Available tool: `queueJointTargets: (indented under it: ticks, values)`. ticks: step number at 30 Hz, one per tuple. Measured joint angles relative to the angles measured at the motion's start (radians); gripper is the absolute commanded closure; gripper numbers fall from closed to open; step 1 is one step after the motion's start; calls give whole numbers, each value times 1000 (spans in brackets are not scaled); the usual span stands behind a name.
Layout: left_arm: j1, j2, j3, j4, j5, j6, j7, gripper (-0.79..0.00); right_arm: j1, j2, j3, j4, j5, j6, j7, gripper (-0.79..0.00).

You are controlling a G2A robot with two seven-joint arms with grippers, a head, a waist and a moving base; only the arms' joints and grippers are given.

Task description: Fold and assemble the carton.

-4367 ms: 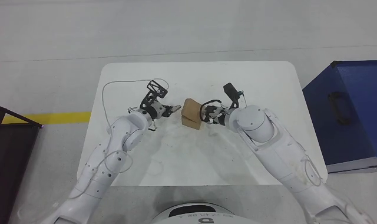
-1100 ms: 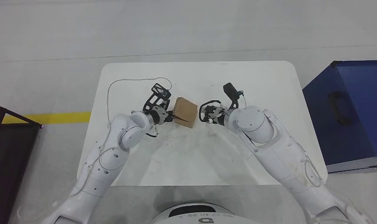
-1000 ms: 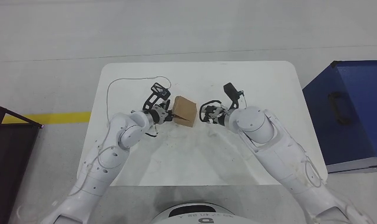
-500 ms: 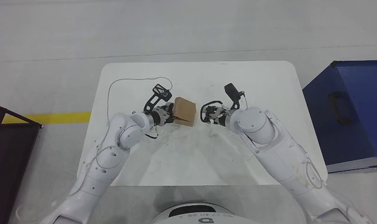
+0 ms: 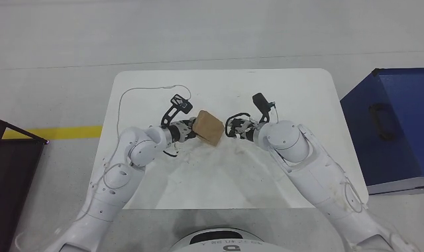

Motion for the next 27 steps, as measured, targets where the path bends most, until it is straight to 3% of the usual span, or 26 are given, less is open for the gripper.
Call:
queueJointTargets:
  ticks: [4,5,6,7,18,27]
  values:
    - [1,2,-6,-5,-25,8,-11,0,-3,0,4,-3,3,-4,-5,-289]
    - [1,3,-7,-6,-19,14,-12,-286,-4,0,5,-4,5,-5,-6,-289]
    - [1,3,-6,-7,-12,21,-11,-665,-4,0,5,-4,6,-6,-8,-292]
    - [1,3,-5,-9,-6,31,-8,-785,-5,0,6,-5,6,-8,-9,-296]
    - [8,5,-13,-5,-36,65,14,-785,-11,-2,16,-12,20,-14,-21,-299]
    - [52,26,-137,6,-88,89,40,-785,16,-12,-3,38,50,-54,-34,-311]
